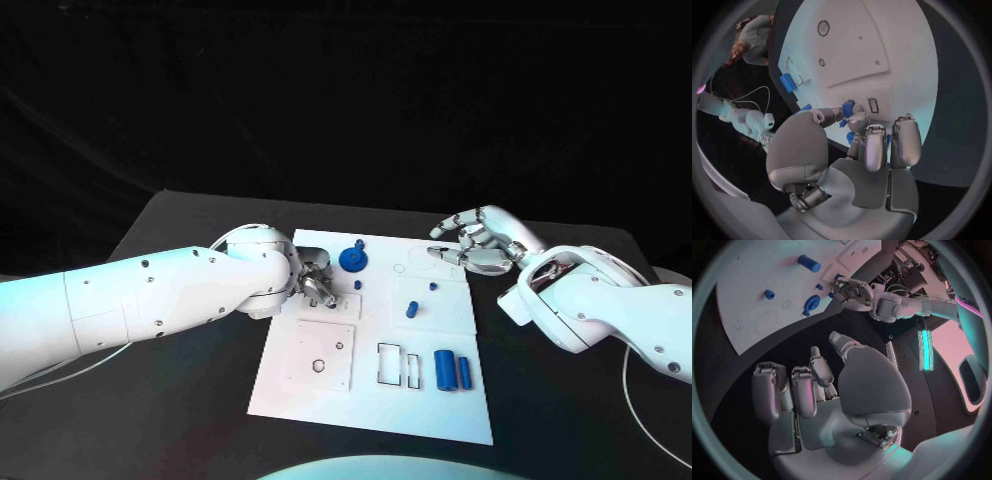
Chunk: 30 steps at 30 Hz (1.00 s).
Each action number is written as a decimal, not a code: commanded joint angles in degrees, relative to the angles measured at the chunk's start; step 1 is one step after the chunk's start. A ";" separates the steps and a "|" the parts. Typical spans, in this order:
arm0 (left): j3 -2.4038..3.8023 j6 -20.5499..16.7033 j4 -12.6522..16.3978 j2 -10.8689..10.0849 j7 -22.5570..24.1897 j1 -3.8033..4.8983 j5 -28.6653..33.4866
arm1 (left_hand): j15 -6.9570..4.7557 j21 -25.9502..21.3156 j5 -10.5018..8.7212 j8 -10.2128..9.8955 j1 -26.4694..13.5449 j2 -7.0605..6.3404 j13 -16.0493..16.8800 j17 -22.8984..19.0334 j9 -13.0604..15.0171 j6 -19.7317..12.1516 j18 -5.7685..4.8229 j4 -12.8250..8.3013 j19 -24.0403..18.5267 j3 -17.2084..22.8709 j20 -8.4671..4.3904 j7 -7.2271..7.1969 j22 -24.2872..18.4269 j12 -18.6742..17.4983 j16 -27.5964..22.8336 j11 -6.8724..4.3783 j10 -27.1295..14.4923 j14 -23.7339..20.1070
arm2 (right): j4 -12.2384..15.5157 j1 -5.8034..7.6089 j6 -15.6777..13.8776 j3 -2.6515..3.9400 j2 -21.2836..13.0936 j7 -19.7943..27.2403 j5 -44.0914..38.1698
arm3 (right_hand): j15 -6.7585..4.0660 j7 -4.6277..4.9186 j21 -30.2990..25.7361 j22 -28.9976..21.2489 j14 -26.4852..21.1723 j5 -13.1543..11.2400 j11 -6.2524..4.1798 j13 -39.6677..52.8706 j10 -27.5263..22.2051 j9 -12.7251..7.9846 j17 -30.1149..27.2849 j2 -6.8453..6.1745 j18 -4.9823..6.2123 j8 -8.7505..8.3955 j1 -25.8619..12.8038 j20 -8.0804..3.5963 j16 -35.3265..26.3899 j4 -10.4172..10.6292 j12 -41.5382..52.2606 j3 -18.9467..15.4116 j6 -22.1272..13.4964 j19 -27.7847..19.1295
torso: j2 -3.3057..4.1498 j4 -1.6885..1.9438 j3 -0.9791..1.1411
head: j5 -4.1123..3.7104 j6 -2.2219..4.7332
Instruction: Assemble the parts on the task board
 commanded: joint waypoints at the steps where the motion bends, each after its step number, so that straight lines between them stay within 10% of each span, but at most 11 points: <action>1: -0.07 0.64 -0.10 0.19 -0.03 -0.11 0.36 | -0.35 0.30 -0.32 0.20 -0.90 -0.04 -0.11 12.11 0.04 1.76 -0.67 -6.99 0.46 6.49 -0.12 -1.99 0.06 0.27 0.30 -0.34 0.23 5.15 | 0.06 -0.06 0.53 0.00 0.00 0.21 -0.37 | 0.00 -0.02 -0.31 9.61 4.00 0.32 -0.11 -0.08 -0.35 0.08 6.70 0.51 0.51 0.39 -0.33 0.07 -0.38 0.43 -0.36 -0.15 -0.12 0.81 | 0.00 0.00 -0.02 | -0.06 0.03; 30: -0.06 1.26 -0.78 0.49 0.07 -0.10 0.79 | -0.71 0.40 -0.57 0.28 -6.24 -0.57 0.33 12.15 -0.28 3.23 -0.82 -2.95 0.99 0.41 -0.48 -2.58 0.77 1.47 0.31 -0.79 0.62 5.16 | 0.00 -0.09 0.31 0.00 -0.12 0.43 -0.50 | -0.01 -0.02 -0.75 9.32 3.87 0.38 -0.11 -0.34 -0.56 0.10 6.15 0.56 0.62 0.45 -0.70 0.06 -0.60 0.91 -0.57 -0.37 -0.23 0.56 | 0.01 0.00 -0.04 | -0.34 -0.19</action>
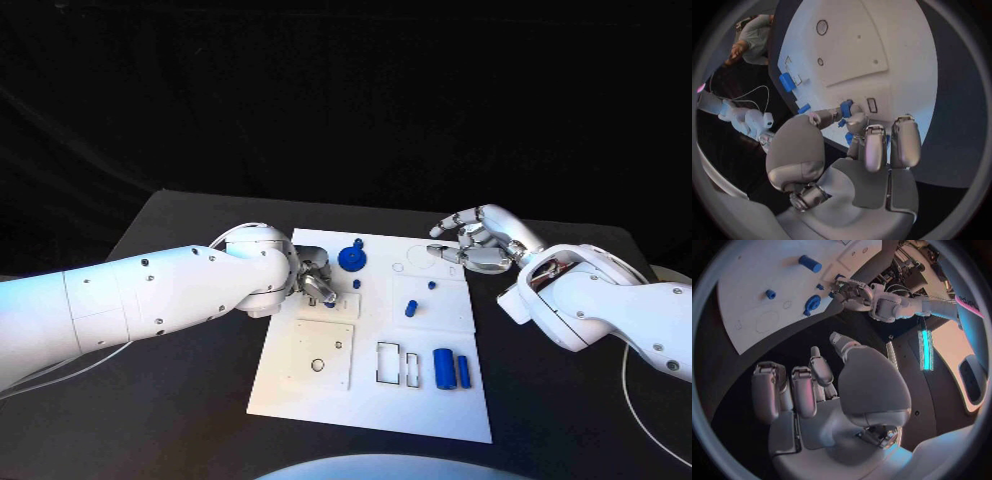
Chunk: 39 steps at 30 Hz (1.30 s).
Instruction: Assemble the parts on the task board
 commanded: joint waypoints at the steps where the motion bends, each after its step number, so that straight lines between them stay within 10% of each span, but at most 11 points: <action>1: -0.07 1.02 -0.03 0.16 0.07 -0.09 0.49 | -0.44 0.18 -0.43 0.29 -1.15 0.09 -0.02 12.15 -0.14 1.60 -0.82 0.80 0.44 -1.45 0.07 -1.03 0.09 0.29 0.31 -0.36 0.18 5.03 | 0.04 -0.04 0.33 0.00 0.02 0.37 -0.54 | -0.01 -0.02 -0.30 9.29 3.86 0.38 0.09 -0.05 -0.36 0.06 6.11 0.27 0.62 0.22 -0.40 0.06 -0.36 0.29 -0.33 -0.07 -0.23 0.56 | 0.02 -0.01 0.00 | -0.05 -0.02; 33: 0.29 -0.49 -0.20 -0.29 0.07 -0.09 1.74 | -0.40 -0.26 -3.18 -0.86 -0.21 0.75 -1.96 12.08 -0.89 0.98 -0.70 7.18 0.15 -12.04 0.01 -0.76 -0.36 -0.09 0.25 -0.16 -0.94 5.00 | 0.03 -0.06 0.33 0.00 -0.07 0.33 -0.54 | -0.02 -0.04 -0.67 9.07 3.76 0.28 0.09 -0.27 -0.55 0.09 5.75 0.20 0.71 0.32 -0.91 0.05 -0.54 0.98 -0.51 -0.51 -0.39 0.36 | -0.01 -0.01 -0.04 | -0.31 0.15; 39: 1.01 -0.92 0.32 -1.21 -0.04 -0.01 3.93 | 0.17 -0.62 -2.66 -1.41 0.04 3.83 -3.29 12.03 -1.18 -0.02 -0.60 7.37 -0.13 -27.34 0.66 -0.15 -0.70 0.10 0.22 0.45 -2.41 4.98 | -0.08 -0.08 0.33 0.00 -0.09 0.32 -0.54 | -0.02 -0.04 -0.67 9.07 3.76 0.28 0.09 -0.27 -0.55 0.09 5.75 0.20 0.71 0.32 -0.91 0.05 -0.54 0.98 -0.51 -0.51 -0.39 0.36 | -0.04 -0.01 -0.02 | -0.41 0.21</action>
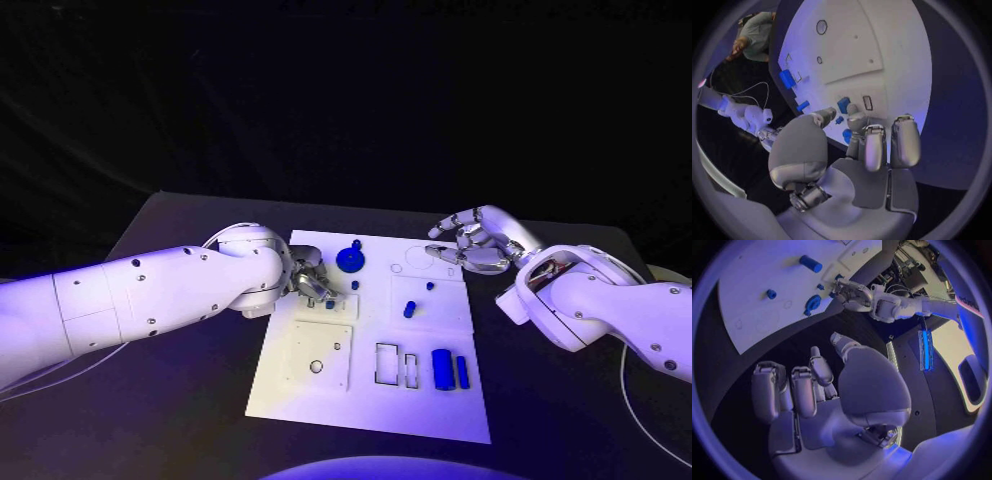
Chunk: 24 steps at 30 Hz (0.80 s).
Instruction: Assemble the parts on the task board
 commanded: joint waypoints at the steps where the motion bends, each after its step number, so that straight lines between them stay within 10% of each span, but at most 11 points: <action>1: 0.38 -0.63 0.42 -0.30 0.05 0.10 2.95 | 0.37 -0.30 0.37 -0.23 0.53 1.68 -0.25 12.03 -0.13 -0.32 -0.60 0.03 0.03 -5.71 0.50 0.00 0.00 0.17 0.22 -0.05 -0.43 5.19 | -0.05 -0.05 0.34 0.00 -0.01 0.30 -0.53 | -0.02 -0.04 -0.23 9.09 3.76 0.28 -0.12 -0.06 -0.35 0.05 5.77 -0.03 0.71 0.33 -0.68 0.05 -0.24 0.35 -0.30 0.12 -0.39 0.36 | -0.03 0.03 0.02 | 0.00 0.02; 12: 2.41 -0.22 0.79 -1.24 0.03 0.59 5.10 | 0.43 -0.76 0.59 -0.82 3.34 3.09 -1.85 11.97 -0.49 -0.96 -0.42 -0.02 -0.51 -8.52 0.52 0.13 -0.80 -0.43 0.19 0.04 -1.41 5.17 | -0.19 -0.08 0.29 0.00 0.00 0.33 -0.53 | -0.03 -0.05 -0.25 9.08 3.74 0.28 -0.13 -0.04 -0.34 0.06 5.66 -0.04 0.71 0.34 -0.69 0.05 -0.28 0.41 -0.29 0.08 -0.40 0.35 | -0.05 0.00 -0.01 | 0.03 0.22; 19: 3.67 1.25 -1.27 -2.10 0.39 4.16 8.20 | 2.83 -3.80 0.65 -8.16 6.91 2.67 -12.42 10.62 -5.86 -5.08 0.69 -0.05 -4.26 -5.72 2.35 3.44 -6.25 -7.42 -0.60 2.90 -8.52 4.66 | -0.43 -0.10 0.33 0.00 0.12 0.31 -0.52 | -0.03 -0.05 -0.25 9.08 3.74 0.28 -0.13 -0.04 -0.34 0.06 5.66 -0.04 0.71 0.34 -0.69 0.05 -0.28 0.41 -0.29 0.08 -0.40 0.35 | -0.03 0.01 0.07 | 0.23 0.56; 24: 3.86 3.68 -4.96 -1.00 0.86 6.18 7.77 | 3.71 -4.17 0.49 -10.89 7.09 2.39 -13.87 10.59 -8.29 -6.78 0.78 -0.04 -4.47 -5.81 3.07 4.61 -6.62 -8.19 -0.60 3.89 -9.31 4.61 | -0.52 -0.10 0.35 0.00 0.20 0.27 -0.49 | -0.03 -0.05 -0.25 9.08 3.74 0.28 -0.13 -0.04 -0.34 0.06 5.66 -0.04 0.71 0.34 -0.69 0.05 -0.28 0.41 -0.29 0.08 -0.40 0.35 | 0.04 0.12 0.02 | 0.24 0.85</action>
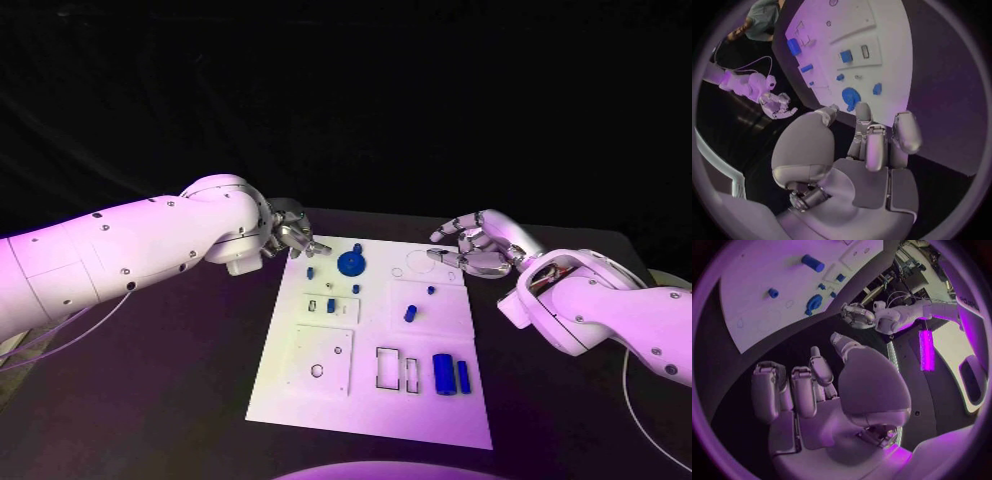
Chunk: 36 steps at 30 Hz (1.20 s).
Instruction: Assemble the parts on the task board
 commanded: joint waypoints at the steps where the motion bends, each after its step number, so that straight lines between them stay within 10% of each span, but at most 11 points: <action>1: 0.01 3.25 -1.91 0.98 0.81 0.57 1.12 | 0.53 -0.26 -0.04 -0.97 0.24 -0.22 -0.33 10.60 -0.93 -0.54 0.77 -0.01 -0.05 0.17 0.42 0.41 -0.05 -0.23 -0.11 0.34 -0.15 4.52 | -0.02 -0.04 0.36 0.00 0.09 0.27 -0.49 | -0.03 -0.05 -0.26 9.04 3.74 0.28 -0.13 -0.05 -0.34 0.07 5.67 -0.04 0.71 0.34 -0.69 0.05 -0.28 0.41 -0.29 0.08 -0.40 0.35 | 0.09 0.11 -0.03 | 0.06 0.26; 20: -1.78 11.15 -15.69 8.80 0.58 0.71 -4.81 | 0.87 -0.28 -0.29 -1.51 -1.52 0.58 -0.80 10.41 -2.75 0.57 0.77 0.02 0.13 -3.98 0.88 0.59 0.14 0.11 -0.18 0.61 -0.08 4.43 | -0.13 -0.10 0.45 0.00 0.32 0.32 -0.47 | -0.04 -0.07 -0.23 9.07 3.76 0.34 -0.15 -0.04 -0.32 0.09 5.76 0.00 0.70 0.40 -0.69 0.04 -0.27 0.58 -0.27 0.00 -0.42 0.39 | 0.13 0.02 -0.17 | 0.71 0.06; 36: -2.70 13.07 -17.94 10.34 0.61 0.02 -1.72 | 0.80 -0.10 -0.18 -1.37 -1.10 1.57 -0.81 10.34 -3.04 1.07 0.69 -0.04 0.35 -4.06 0.88 0.44 0.52 0.23 -0.22 0.50 -0.09 4.39 | -0.23 -0.21 0.43 0.00 0.53 0.36 -0.47 | -0.05 -0.08 -0.37 8.98 3.75 0.38 -0.16 -0.08 -0.35 0.10 5.74 0.03 0.73 0.44 -0.65 0.03 -0.28 0.64 -0.30 -0.03 -0.44 0.31 | -0.01 0.04 -0.03 | 0.83 -0.10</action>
